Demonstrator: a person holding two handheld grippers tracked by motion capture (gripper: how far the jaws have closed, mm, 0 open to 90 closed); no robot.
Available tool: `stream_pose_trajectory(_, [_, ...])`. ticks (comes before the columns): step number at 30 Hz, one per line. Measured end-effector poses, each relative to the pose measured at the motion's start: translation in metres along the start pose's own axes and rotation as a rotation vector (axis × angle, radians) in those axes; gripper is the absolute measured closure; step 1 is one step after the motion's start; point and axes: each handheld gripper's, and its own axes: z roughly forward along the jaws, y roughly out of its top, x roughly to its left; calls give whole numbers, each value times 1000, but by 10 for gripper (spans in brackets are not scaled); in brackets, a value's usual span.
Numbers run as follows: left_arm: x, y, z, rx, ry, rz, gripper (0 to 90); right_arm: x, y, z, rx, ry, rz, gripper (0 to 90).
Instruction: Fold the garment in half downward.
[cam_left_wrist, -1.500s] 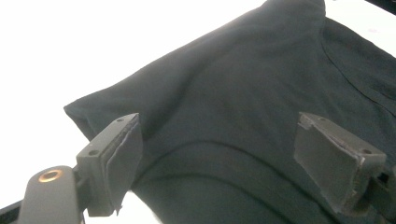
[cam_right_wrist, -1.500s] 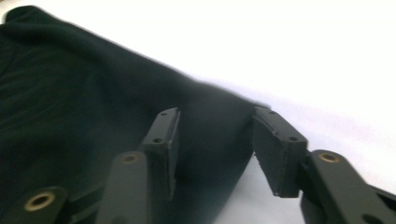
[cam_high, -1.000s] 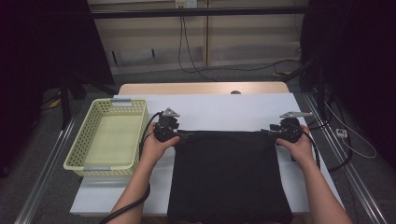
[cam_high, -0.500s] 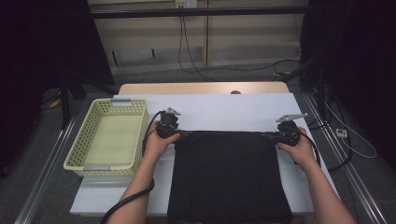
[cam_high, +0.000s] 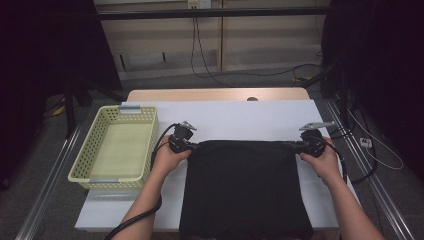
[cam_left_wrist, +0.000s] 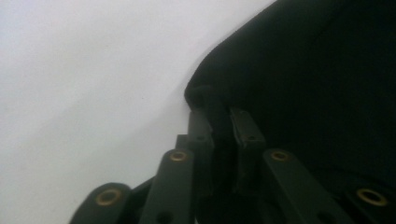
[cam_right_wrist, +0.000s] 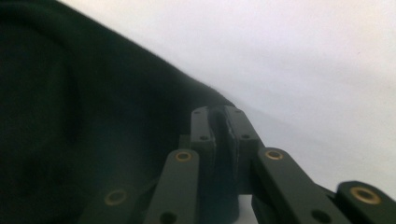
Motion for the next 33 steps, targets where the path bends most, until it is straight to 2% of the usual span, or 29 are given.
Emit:
stream_pose_trajectory(1, [-1,3,-5,-19,16,-9,833,0,1,-2,-19,-8,0,847])
stream_pose_trajectory(4, [0,10,-18,-47,23,-20,841,1,7,-10,-48,-26,-14,853])
stream_pose_trajectory(8, [0,21,-38,-103,34,-40,849,-1,16,-20,-83,-28,-3,863])
stream_pose_trajectory(9, [1,23,-42,-109,35,-29,850,-2,19,-23,-95,-41,-8,864])
stream_pose_trajectory(11, [1,28,-47,-135,39,-40,851,-3,24,-27,-124,-43,3,865])
stream_pose_trajectory(15, [4,33,-53,-145,58,-41,851,-4,31,-34,-171,-57,7,866])
stream_pose_trajectory(17, [6,37,-57,-167,59,-54,851,-5,33,-36,-187,-62,9,866])
stream_pose_trajectory(21, [6,39,-58,-167,63,-47,851,-6,37,-36,-203,-52,9,865])
stream_pose_trajectory(27, [9,38,-60,-166,62,-59,850,-2,44,-32,-208,-58,-10,865])
stream_pose_trajectory(33, [19,42,-64,-165,73,-68,849,-2,58,-25,-219,-51,-7,865])
